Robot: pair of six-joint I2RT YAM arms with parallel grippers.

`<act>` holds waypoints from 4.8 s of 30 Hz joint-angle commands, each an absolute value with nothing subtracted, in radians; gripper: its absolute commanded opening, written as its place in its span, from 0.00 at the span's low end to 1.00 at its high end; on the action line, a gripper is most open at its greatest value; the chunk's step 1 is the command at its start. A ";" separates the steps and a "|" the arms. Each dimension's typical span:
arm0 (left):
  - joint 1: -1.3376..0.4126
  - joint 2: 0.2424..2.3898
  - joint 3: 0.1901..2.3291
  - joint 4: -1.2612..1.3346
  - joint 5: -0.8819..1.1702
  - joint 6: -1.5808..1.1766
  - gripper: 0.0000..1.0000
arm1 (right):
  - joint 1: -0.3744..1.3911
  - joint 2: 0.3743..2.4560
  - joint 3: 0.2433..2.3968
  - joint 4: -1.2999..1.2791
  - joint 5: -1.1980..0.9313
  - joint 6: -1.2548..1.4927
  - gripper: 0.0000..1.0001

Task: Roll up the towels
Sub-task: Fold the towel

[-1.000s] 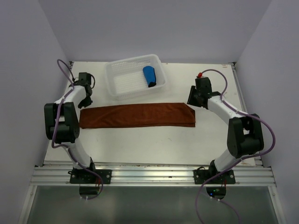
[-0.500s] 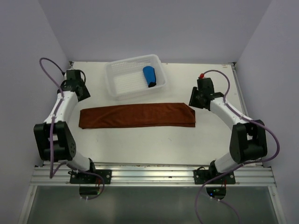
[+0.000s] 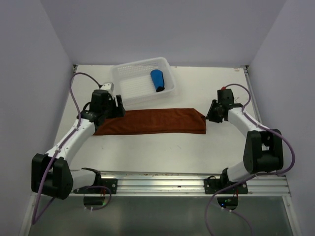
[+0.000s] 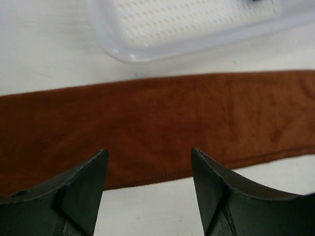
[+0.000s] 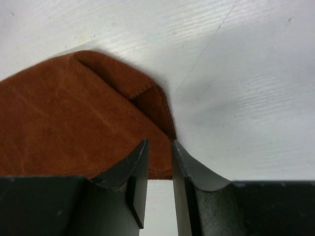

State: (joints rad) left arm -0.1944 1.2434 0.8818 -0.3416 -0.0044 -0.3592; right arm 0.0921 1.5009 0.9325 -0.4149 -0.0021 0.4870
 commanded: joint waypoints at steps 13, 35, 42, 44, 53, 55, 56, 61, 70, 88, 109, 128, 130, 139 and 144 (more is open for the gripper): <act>-0.610 1.546 1.087 -0.132 -0.026 -0.376 0.68 | 0.071 1.417 0.830 -0.425 -0.124 0.522 0.35; -0.664 1.793 1.235 -0.179 -0.049 -0.331 0.66 | 0.069 1.513 0.798 -0.342 -0.178 0.534 0.19; -0.664 1.804 1.233 -0.178 -0.041 -0.334 0.66 | 0.069 1.496 0.821 -0.359 -0.166 0.525 0.00; -0.666 1.804 1.235 -0.181 -0.040 -0.334 0.66 | 0.069 1.494 0.824 -0.365 -0.161 0.523 0.00; -0.667 1.815 1.229 -0.183 -0.031 -0.336 0.66 | 0.084 1.410 0.883 -0.433 -0.138 0.502 0.00; -0.672 1.813 1.226 -0.181 -0.031 -0.341 0.66 | 0.092 1.404 0.925 -0.460 -0.133 0.488 0.00; -0.673 1.812 1.226 -0.179 -0.029 -0.342 0.65 | 0.095 1.407 0.937 -0.466 -0.132 0.485 0.00; -0.684 1.812 1.226 -0.176 -0.028 -0.344 0.66 | 0.109 1.446 1.002 -0.472 -0.166 0.482 0.00; -0.692 1.819 1.224 -0.179 -0.026 -0.345 0.66 | 0.156 1.515 1.120 -0.485 -0.115 0.474 0.00; -0.693 1.887 1.229 -0.172 -0.015 -0.341 0.66 | 0.193 1.689 1.370 -0.581 -0.090 0.362 0.00; -0.693 1.911 1.221 -0.179 -0.023 -0.322 0.66 | 0.262 1.801 1.502 -0.604 -0.101 0.268 0.00; -0.692 1.876 1.200 -0.179 -0.015 -0.333 0.66 | 0.262 1.646 1.338 -0.667 -0.049 0.265 0.00; -0.692 1.862 1.197 -0.181 -0.021 -0.333 0.66 | 0.262 1.626 1.303 -0.672 -0.041 0.265 0.00; -0.692 1.829 1.183 -0.192 -0.037 -0.334 0.66 | 0.262 1.476 1.189 -0.686 -0.002 0.268 0.00; -0.692 1.807 1.170 -0.196 -0.052 -0.337 0.66 | 0.262 1.421 1.125 -0.687 0.023 0.270 0.00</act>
